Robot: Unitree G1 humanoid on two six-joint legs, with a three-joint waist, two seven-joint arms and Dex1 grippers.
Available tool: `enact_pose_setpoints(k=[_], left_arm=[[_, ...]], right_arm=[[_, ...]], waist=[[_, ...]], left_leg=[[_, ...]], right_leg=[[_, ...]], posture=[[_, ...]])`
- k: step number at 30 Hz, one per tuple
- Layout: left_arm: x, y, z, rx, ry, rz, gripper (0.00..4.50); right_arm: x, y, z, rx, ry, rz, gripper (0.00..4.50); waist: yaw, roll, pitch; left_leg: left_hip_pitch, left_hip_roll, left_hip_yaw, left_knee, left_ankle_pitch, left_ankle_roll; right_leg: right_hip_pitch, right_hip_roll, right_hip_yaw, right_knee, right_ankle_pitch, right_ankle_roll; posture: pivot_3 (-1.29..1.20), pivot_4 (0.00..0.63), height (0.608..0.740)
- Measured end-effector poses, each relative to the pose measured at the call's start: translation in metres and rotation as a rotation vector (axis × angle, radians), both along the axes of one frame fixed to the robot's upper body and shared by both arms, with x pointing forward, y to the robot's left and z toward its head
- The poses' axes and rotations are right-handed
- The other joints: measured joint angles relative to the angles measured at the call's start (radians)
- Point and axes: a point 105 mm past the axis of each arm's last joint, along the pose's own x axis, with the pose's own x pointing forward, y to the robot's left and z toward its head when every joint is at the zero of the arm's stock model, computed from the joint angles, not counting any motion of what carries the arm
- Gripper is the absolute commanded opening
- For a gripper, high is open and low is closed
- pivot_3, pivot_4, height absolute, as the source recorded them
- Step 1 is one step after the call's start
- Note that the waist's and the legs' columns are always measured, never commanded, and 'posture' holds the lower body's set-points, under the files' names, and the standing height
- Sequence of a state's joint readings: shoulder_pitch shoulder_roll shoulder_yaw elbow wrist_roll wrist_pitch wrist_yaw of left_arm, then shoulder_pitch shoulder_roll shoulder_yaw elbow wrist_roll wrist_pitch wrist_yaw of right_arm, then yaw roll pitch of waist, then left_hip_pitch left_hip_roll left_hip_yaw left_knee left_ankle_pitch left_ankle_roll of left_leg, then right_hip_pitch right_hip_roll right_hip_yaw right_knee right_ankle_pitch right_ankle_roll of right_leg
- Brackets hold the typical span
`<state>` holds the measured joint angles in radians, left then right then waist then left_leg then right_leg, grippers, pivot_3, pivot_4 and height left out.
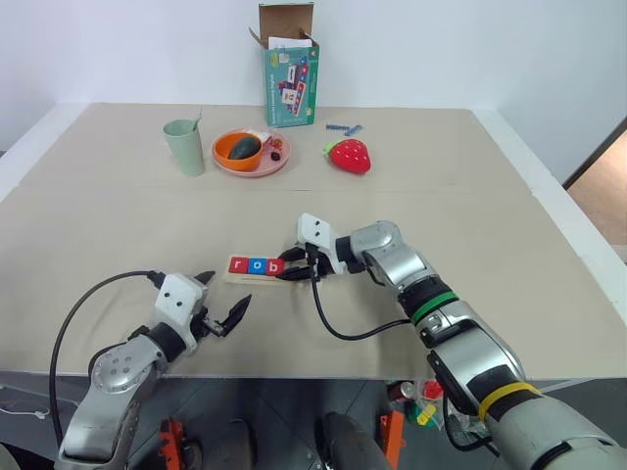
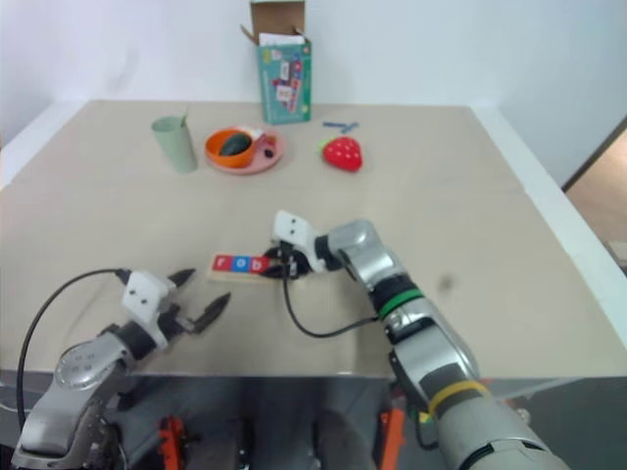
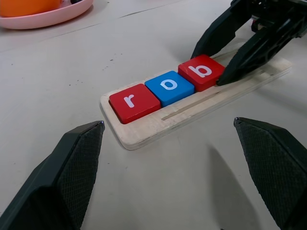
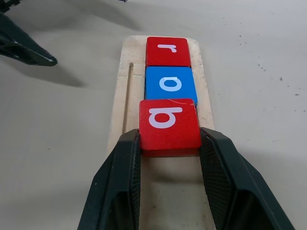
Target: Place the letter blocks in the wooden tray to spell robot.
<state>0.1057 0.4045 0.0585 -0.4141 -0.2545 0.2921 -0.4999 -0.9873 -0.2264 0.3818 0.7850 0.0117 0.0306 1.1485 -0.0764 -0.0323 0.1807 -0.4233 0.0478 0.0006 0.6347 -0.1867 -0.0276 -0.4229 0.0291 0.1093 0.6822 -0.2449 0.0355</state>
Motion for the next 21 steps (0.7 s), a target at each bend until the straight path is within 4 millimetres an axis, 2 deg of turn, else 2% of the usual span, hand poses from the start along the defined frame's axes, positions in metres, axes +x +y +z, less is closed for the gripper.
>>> enact_pose_setpoints(k=[11,13,17,20,21], left_arm=[[-0.0001,-0.0003,-0.0013,0.009,0.003,0.005,4.50],[0.0000,-0.0016,-0.0016,0.015,0.003,0.000,4.50],[0.0004,-0.0026,-0.0009,0.014,0.000,-0.004,4.50],[0.0000,-0.0030,-0.0006,0.021,-0.001,-0.016,4.50],[-0.0004,-0.0031,-0.0006,0.026,0.000,-0.023,4.50]], right_arm=[[0.0016,-0.0005,-0.0017,0.009,0.017,-0.007,1.18],[0.0023,-0.0005,-0.0018,0.012,0.030,-0.015,2.21],[0.0043,-0.0017,-0.0013,0.022,0.038,-0.033,3.62],[0.0060,-0.0031,0.0002,0.035,0.047,-0.050,4.48],[0.0068,-0.0042,0.0032,0.049,0.054,-0.058,4.48]], waist=[[0.000,0.000,0.000],[0.000,0.000,0.000],[0.000,0.000,0.000],[0.000,0.000,0.000],[0.000,0.001,0.000]], left_leg=[[0.000,0.000,0.000,0.000,0.000,0.000],[0.000,0.000,0.000,0.000,0.000,0.000],[0.000,0.000,0.000,0.000,0.000,0.000],[0.000,0.000,0.000,0.000,0.000,0.000],[0.000,0.000,0.000,-0.001,0.000,0.000]], right_leg=[[0.000,0.000,0.000,0.000,0.000,0.000],[0.000,0.000,0.000,0.000,0.000,0.000],[0.000,0.000,0.000,0.000,0.000,0.000],[0.000,0.000,0.000,0.000,0.000,-0.001],[-0.001,0.000,0.000,0.000,0.000,-0.001]], posture=[[0.00,0.150,0.740],[0.00,0.150,0.740],[0.00,0.150,0.740],[0.00,0.150,0.740],[0.00,0.150,0.740]])
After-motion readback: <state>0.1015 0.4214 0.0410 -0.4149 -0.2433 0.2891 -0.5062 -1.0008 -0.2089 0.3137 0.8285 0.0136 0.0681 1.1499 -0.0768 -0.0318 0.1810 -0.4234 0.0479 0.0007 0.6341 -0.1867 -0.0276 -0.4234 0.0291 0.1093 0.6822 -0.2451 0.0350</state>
